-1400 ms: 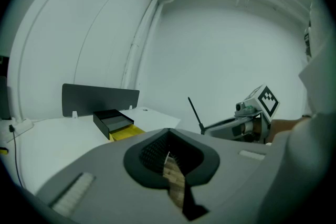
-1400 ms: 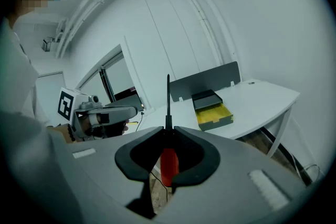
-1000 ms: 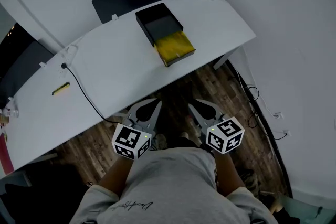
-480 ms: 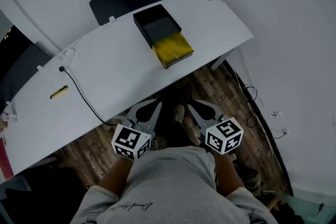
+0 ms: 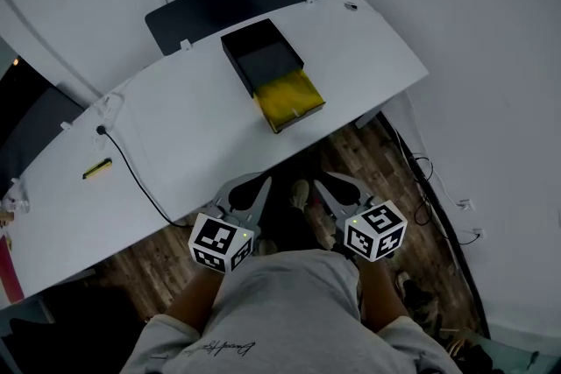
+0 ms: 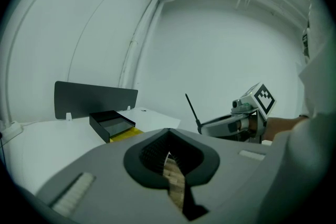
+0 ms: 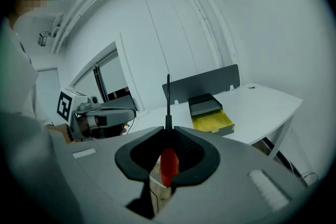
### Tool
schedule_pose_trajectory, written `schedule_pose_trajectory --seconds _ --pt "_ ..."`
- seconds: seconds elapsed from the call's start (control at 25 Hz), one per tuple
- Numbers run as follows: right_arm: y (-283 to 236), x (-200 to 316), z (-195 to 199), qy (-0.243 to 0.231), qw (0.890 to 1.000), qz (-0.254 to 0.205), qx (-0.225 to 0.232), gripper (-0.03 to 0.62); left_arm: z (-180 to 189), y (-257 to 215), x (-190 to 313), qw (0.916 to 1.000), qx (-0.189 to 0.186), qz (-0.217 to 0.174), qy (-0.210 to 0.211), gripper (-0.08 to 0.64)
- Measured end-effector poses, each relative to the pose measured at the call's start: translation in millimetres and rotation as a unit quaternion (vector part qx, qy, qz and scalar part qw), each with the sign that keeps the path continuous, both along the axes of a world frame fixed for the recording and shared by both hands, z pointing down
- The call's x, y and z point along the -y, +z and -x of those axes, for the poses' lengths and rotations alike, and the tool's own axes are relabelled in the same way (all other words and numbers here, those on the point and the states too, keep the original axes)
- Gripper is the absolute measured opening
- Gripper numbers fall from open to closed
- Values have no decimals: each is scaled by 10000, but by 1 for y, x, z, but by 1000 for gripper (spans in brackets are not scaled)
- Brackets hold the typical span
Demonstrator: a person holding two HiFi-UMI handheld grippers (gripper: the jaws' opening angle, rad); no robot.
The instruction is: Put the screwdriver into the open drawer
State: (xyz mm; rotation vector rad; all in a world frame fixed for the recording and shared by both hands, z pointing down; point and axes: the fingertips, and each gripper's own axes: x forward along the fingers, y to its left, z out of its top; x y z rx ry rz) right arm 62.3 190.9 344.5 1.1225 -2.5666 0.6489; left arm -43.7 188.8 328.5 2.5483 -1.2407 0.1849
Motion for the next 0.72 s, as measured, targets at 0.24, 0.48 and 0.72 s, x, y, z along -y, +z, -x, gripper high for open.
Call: schedule_pose_trajectory --seconds 0.24,0.48,0.72 --pt "5 50 -6 -119 9999 13 -44 74 -9 7 50 10000 13 46 -68 0" --pt "8 109 -17 -265 9996 83 -73 74 -20 9 107 9999 35 89 -144 0" --pt "9 163 -24 -481 9987 164 -63 74 -27 7 159 9994 45 125 -319 0"
